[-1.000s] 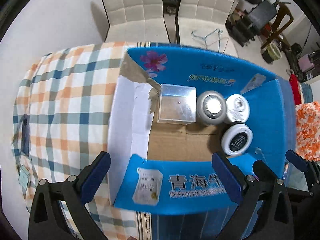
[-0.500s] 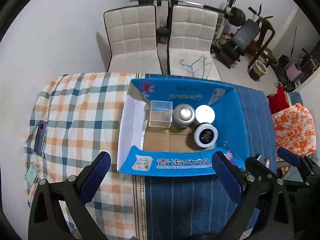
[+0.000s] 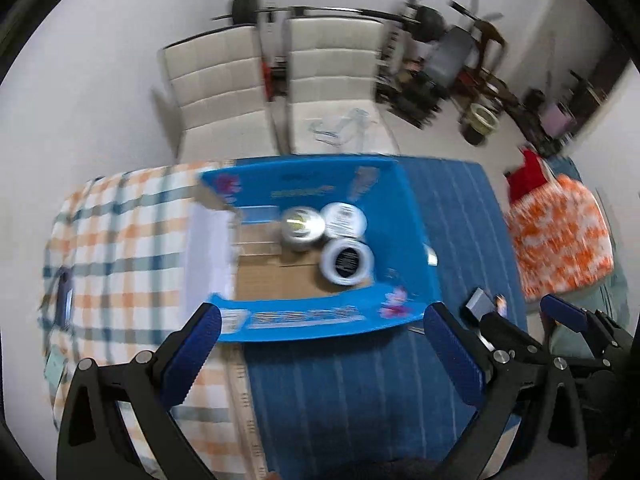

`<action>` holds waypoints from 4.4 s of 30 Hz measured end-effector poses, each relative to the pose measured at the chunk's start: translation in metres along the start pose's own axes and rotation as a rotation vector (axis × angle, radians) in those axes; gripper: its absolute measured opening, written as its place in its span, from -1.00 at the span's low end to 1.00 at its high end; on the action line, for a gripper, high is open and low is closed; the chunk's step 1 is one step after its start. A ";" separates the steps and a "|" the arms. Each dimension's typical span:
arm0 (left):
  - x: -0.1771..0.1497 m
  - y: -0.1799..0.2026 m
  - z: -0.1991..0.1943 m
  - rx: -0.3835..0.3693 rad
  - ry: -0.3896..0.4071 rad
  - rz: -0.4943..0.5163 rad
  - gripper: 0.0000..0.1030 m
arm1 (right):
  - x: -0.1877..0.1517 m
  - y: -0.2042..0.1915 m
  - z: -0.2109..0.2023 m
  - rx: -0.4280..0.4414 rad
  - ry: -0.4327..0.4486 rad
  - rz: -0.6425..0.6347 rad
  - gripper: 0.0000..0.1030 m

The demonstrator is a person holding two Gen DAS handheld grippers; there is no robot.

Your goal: Organize rigid objects

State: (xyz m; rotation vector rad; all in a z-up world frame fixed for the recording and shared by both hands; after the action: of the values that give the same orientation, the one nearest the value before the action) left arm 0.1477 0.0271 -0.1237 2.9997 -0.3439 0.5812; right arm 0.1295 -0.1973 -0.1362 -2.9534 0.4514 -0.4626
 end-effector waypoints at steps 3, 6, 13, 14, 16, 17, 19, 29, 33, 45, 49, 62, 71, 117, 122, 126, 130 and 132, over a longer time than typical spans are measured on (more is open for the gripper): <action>-0.005 0.057 0.030 -0.065 -0.051 0.080 1.00 | -0.006 0.069 0.019 -0.047 -0.039 0.123 0.89; -0.018 0.115 0.074 -0.127 -0.115 0.147 1.00 | -0.016 0.129 0.043 -0.087 -0.080 0.222 0.89; -0.031 0.216 0.158 -0.181 -0.239 0.281 0.81 | -0.047 0.232 0.110 -0.135 -0.182 0.381 0.65; -0.029 0.226 0.167 -0.182 -0.242 0.298 0.80 | -0.049 0.239 0.118 -0.136 -0.191 0.398 0.58; -0.025 0.248 0.192 -0.163 -0.265 0.355 0.77 | -0.056 0.260 0.140 -0.133 -0.224 0.455 0.44; -0.024 0.255 0.203 -0.153 -0.280 0.379 0.76 | -0.059 0.267 0.148 -0.131 -0.236 0.480 0.44; -0.025 0.270 0.225 -0.139 -0.314 0.424 0.76 | -0.064 0.277 0.160 -0.123 -0.255 0.515 0.44; -0.042 0.301 0.295 -0.165 -0.458 0.483 0.21 | -0.073 0.296 0.181 -0.086 -0.282 0.568 0.44; -0.049 0.275 0.289 -0.116 -0.453 0.423 0.20 | -0.072 0.267 0.190 -0.052 -0.290 0.514 0.44; -0.046 0.238 0.289 -0.124 -0.480 0.291 0.19 | -0.061 0.245 0.211 -0.009 -0.297 0.447 0.44; -0.046 0.237 0.292 -0.105 -0.484 0.309 0.19 | -0.059 0.239 0.214 -0.094 -0.286 0.353 0.40; -0.057 0.259 0.293 -0.059 -0.483 0.367 0.16 | -0.061 0.263 0.205 -0.140 -0.287 0.395 -0.10; -0.062 0.260 0.272 -0.063 -0.432 0.363 0.09 | -0.069 0.251 0.190 -0.242 -0.302 0.315 -0.17; -0.040 -0.102 0.117 -0.027 -0.134 -0.207 -0.98 | -0.009 -0.177 0.152 0.227 -0.255 -0.122 -0.51; -0.055 -0.132 0.172 -0.019 -0.257 -0.220 -0.98 | -0.019 -0.199 0.211 0.148 -0.312 -0.135 -0.51; -0.061 -0.139 0.194 -0.028 -0.304 -0.212 -0.98 | -0.021 -0.200 0.241 0.092 -0.334 -0.135 -0.51; -0.064 -0.140 0.203 -0.044 -0.323 -0.203 -0.96 | -0.026 -0.200 0.255 0.066 -0.358 -0.139 -0.50; -0.066 -0.138 0.204 -0.054 -0.337 -0.193 -0.89 | -0.025 -0.198 0.255 0.067 -0.357 -0.137 -0.46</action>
State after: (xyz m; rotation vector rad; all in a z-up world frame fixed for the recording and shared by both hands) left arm 0.1940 0.1529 -0.3408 3.0238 -0.0816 0.0482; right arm 0.2414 0.0164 -0.3523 -2.9218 0.1901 0.0413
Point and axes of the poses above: each gripper's, at about its wrist camera, not at the fingertips, and z roughly the way its jaws point, y to its right, x to its top, the point moved 8 cm from there along z, roughly the way its jaws point, and after that the axes turned 9 degrees about z, right-handed, at the moved point
